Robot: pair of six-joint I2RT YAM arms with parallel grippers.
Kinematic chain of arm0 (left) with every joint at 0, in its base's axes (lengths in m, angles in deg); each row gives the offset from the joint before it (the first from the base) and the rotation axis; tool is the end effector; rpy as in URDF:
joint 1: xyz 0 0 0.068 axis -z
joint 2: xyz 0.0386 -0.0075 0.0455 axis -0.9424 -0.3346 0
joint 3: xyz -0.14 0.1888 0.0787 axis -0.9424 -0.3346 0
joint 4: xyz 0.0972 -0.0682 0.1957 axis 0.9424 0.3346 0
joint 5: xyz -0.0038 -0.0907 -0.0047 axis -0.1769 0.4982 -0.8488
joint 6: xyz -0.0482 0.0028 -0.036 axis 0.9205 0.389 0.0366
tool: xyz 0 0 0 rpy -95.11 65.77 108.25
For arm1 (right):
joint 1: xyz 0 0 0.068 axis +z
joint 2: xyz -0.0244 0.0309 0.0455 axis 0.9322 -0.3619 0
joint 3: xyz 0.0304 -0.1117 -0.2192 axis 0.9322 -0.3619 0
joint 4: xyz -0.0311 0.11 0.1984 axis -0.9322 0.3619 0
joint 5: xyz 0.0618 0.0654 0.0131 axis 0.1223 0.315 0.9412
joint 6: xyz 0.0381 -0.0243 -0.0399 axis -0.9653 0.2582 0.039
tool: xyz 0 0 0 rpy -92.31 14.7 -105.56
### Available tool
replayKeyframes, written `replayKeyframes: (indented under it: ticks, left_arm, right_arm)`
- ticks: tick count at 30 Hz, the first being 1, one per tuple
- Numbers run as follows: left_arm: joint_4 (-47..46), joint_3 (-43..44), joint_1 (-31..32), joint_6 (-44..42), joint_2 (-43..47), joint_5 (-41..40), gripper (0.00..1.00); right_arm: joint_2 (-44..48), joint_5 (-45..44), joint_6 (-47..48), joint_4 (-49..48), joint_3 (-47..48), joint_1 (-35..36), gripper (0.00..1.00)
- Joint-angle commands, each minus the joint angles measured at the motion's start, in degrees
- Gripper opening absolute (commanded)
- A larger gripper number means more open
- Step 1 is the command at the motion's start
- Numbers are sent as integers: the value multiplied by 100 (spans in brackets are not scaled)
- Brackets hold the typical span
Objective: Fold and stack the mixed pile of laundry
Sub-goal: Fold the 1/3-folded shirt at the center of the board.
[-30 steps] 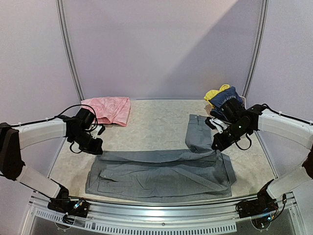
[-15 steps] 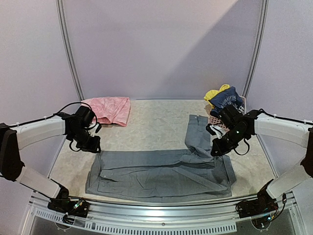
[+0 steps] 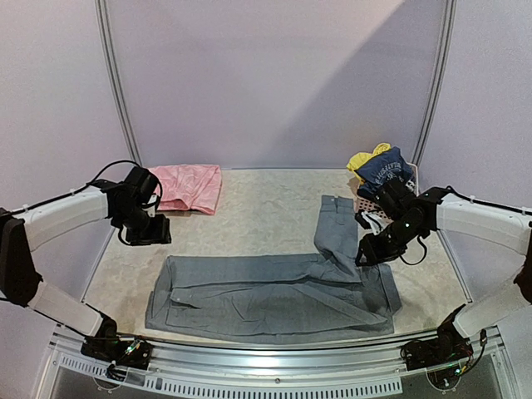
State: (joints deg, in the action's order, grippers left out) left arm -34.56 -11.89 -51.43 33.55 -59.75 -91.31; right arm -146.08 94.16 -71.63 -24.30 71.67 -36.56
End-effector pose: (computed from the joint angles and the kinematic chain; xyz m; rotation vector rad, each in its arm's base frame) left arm 0.2220 -0.0722 0.2066 -0.1881 2.7609 -0.0779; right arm 0.1910 0.1303 0.2021 -0.4522 2.8269 0.4543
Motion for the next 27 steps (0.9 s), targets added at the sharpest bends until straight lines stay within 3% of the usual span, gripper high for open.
replayKeyframes:
  ticks: [1,3,11,20,27]
  left_arm:
    - [59,42,172,125,672,-618,95]
    - [34,-80,132,187,779,-654,99]
    - [131,-67,119,69,879,-549,100]
    - [7,-16,172,-111,903,-139,96]
    - [-77,58,223,-116,823,83,92]
  right_arm:
    - [248,-385,-265,76,491,21,51]
    - [301,-598,-343,69,652,-15,61]
    - [330,-574,-690,-280,1091,-692,88]
    - [-781,-198,-1265,-676,1921,-1359,90]
    - [-2012,141,-1328,-496,2653,-1415,82]
